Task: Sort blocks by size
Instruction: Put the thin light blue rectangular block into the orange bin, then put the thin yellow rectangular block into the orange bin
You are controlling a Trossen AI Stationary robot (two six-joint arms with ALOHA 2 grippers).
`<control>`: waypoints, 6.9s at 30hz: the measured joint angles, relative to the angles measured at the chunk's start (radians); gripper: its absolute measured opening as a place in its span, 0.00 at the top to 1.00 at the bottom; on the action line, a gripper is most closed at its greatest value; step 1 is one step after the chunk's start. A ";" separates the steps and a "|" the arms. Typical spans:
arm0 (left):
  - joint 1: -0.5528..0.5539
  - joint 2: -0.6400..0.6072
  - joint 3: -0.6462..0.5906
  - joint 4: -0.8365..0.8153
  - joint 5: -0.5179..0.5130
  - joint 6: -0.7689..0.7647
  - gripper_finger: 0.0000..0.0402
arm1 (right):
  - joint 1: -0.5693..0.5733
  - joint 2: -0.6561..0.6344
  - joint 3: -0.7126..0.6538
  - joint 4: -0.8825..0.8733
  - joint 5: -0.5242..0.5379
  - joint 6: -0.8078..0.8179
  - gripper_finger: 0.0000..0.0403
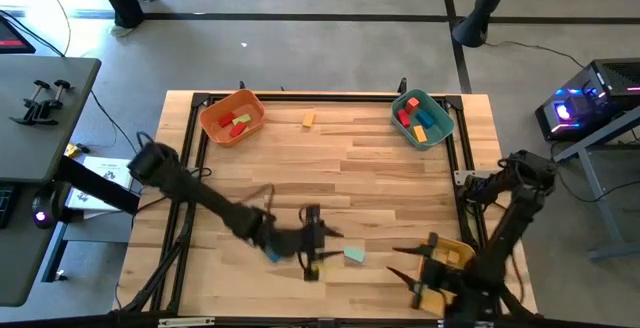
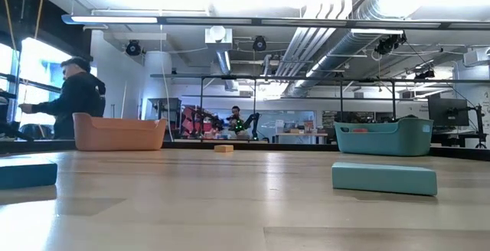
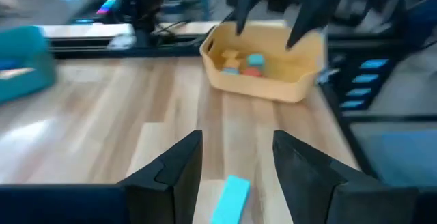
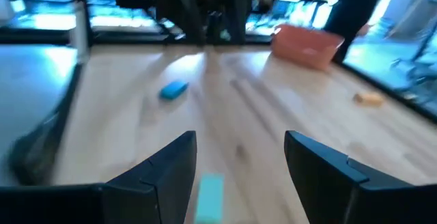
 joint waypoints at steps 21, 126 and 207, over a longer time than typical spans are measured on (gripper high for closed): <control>0.107 0.419 0.000 0.515 0.458 0.173 0.53 | -0.046 -0.006 0.095 0.310 -0.051 -0.548 0.46; 0.956 -0.900 -0.590 -0.574 0.107 -0.122 0.38 | -1.326 0.315 -0.044 1.090 -1.012 -1.072 0.46; 1.095 0.216 0.286 -0.660 0.554 0.916 0.40 | -0.749 -0.101 -0.417 0.875 -0.546 -0.598 0.97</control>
